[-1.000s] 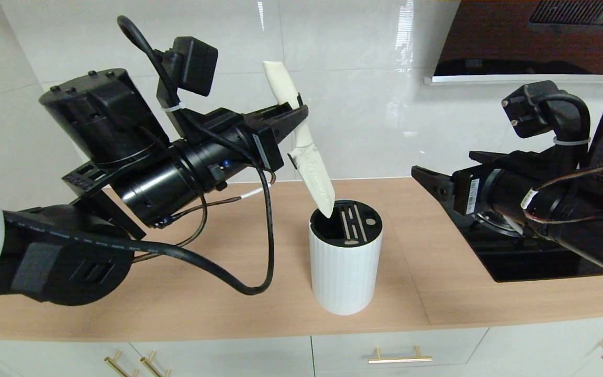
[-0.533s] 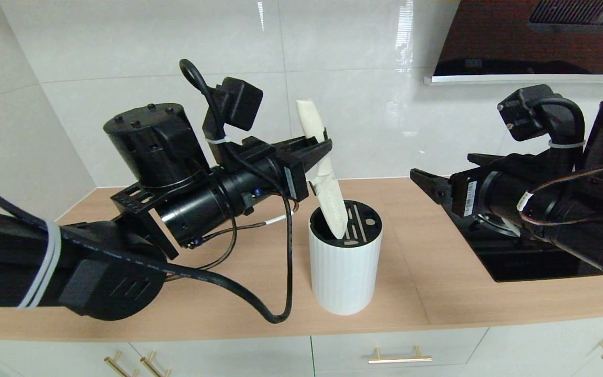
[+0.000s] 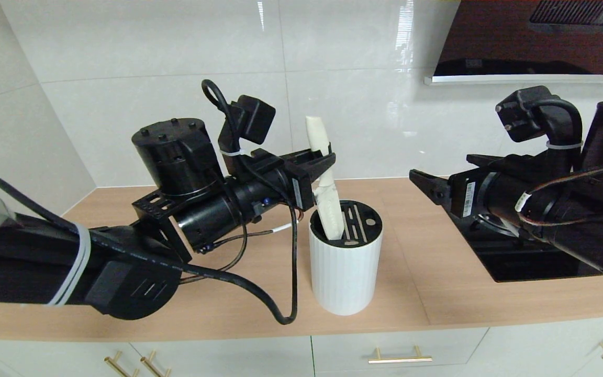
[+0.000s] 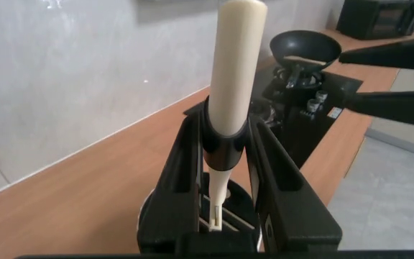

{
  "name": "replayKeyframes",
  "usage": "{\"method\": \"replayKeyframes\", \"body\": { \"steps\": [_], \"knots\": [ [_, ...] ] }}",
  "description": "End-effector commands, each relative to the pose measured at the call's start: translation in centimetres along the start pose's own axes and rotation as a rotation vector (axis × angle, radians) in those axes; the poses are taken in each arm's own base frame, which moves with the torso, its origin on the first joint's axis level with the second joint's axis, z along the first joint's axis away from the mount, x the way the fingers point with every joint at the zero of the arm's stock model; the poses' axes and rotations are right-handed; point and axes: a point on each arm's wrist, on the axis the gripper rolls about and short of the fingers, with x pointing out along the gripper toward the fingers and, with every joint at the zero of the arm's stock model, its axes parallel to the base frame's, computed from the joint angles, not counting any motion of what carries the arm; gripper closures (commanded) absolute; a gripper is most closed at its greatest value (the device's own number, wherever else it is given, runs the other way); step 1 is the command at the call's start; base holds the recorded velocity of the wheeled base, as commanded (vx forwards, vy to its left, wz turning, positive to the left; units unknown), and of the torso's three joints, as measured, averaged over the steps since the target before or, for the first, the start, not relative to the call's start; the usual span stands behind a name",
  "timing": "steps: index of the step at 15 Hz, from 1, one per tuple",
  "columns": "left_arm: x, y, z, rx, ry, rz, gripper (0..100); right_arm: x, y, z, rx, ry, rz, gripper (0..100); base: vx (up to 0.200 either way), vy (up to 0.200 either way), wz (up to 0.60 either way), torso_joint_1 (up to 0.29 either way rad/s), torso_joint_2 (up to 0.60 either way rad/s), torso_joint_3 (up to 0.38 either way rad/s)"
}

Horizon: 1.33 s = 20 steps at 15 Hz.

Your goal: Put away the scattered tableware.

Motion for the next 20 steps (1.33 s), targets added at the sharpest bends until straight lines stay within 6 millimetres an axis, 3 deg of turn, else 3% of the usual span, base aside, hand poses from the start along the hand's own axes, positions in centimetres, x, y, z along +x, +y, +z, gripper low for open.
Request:
{"method": "replayKeyframes", "body": {
  "steps": [1,12,19,20],
  "knots": [
    [0.7,0.2,-1.4,-0.009,0.033,0.001,100,0.1,0.1,-0.2,-0.002,0.006,0.001,0,0.000,0.000,0.00,0.000,0.00,0.000],
    [2.7,0.9,-5.7,-0.033,0.124,0.025,100,0.4,0.2,-0.4,-0.005,0.015,0.002,0,0.000,0.000,0.00,0.000,0.00,0.000],
    [2.9,1.0,-6.0,-0.036,0.129,0.032,100,0.4,0.2,-0.5,-0.005,0.016,0.002,0,0.000,0.000,0.00,0.000,0.00,0.000],
    [2.9,0.9,-5.9,-0.034,0.125,0.042,0,0.4,0.2,-0.5,-0.005,0.016,0.002,0,0.000,0.000,0.00,0.000,0.00,0.000]
  ]
}}
